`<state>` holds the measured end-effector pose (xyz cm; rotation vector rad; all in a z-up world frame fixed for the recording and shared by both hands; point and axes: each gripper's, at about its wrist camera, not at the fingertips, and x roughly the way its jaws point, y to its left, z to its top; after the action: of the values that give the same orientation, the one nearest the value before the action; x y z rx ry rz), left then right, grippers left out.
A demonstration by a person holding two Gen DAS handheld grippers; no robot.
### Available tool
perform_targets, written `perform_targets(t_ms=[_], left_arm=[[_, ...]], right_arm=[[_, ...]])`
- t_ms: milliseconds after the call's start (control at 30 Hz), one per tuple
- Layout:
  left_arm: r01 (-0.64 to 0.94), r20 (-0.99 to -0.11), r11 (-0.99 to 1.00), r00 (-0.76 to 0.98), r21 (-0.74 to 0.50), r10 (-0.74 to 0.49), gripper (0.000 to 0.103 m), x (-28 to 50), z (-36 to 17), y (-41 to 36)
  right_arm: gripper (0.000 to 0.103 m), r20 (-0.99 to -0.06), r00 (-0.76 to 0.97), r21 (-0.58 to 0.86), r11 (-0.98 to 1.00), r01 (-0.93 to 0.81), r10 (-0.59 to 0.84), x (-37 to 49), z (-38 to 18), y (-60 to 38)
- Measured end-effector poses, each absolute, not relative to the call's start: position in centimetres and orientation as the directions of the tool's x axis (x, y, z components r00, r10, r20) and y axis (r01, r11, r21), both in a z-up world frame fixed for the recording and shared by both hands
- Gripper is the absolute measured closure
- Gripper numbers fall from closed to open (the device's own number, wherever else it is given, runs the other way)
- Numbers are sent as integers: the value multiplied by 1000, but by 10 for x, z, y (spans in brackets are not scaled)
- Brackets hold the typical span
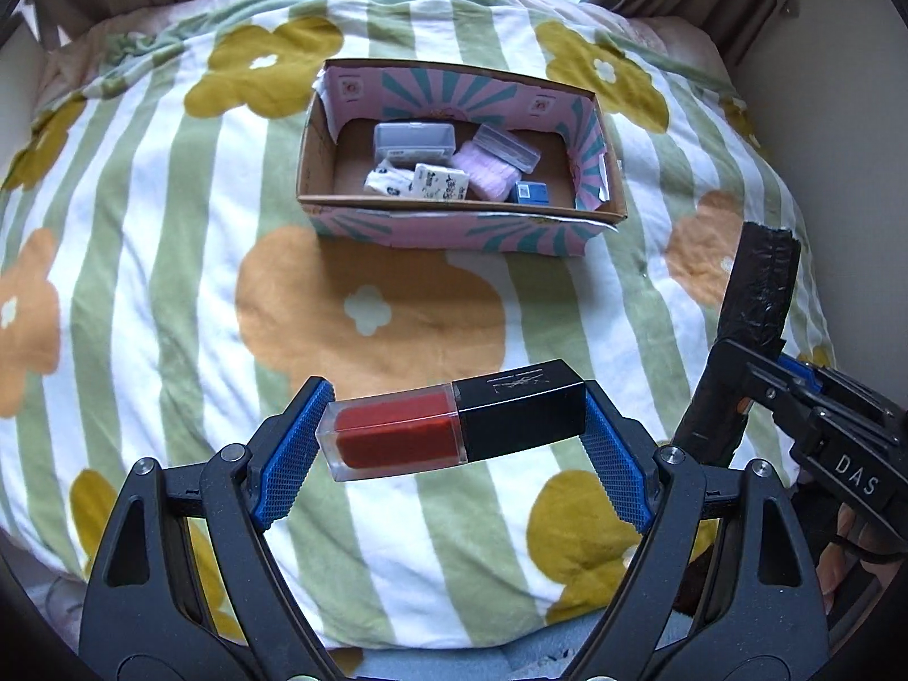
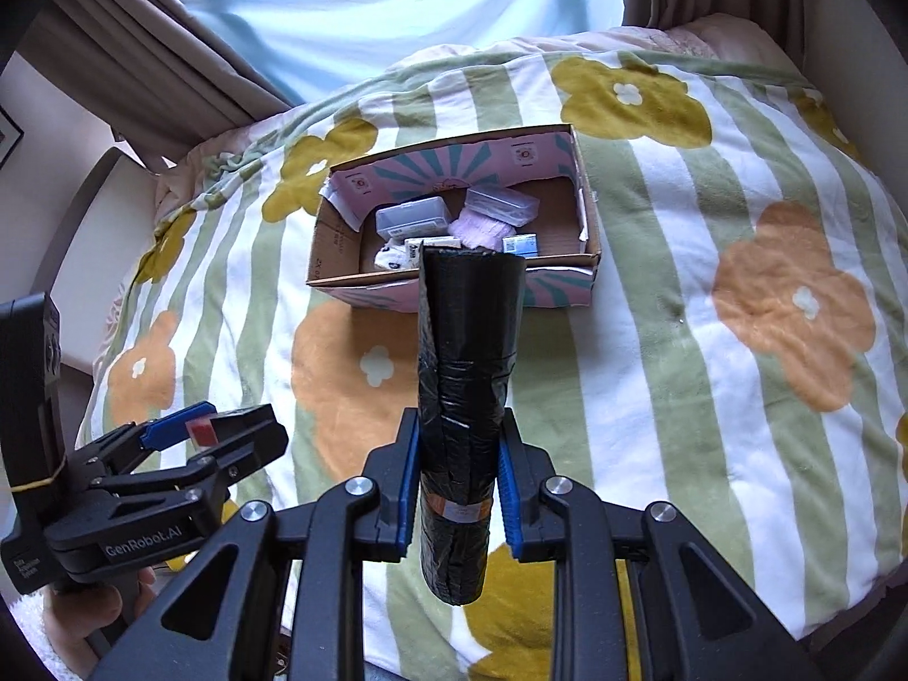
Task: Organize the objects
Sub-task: 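Carry the lipstick with the left tool into the pink box while the right tool carries the black bag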
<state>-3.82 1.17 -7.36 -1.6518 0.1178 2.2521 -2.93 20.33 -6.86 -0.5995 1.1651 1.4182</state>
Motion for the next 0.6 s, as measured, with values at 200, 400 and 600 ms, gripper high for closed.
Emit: perform_targets(t_ms=[200,400,600], left_arm=[[-312,-935,-940,-270,-139,228,19,-33,-71,3],[-290,-932,-947,-283,-141,226,19,-46,-67,1],[-273,-925,-952,-310,-137,222,19,-77,-57,4]], right_arm=[[81,-862,-228,311,116,-943,453,-31,-62,213],[81,-856,-216,286,81,-955,470,-29,-55,236],[81,-851,-219,279,58,-959,477,-19,-55,275]])
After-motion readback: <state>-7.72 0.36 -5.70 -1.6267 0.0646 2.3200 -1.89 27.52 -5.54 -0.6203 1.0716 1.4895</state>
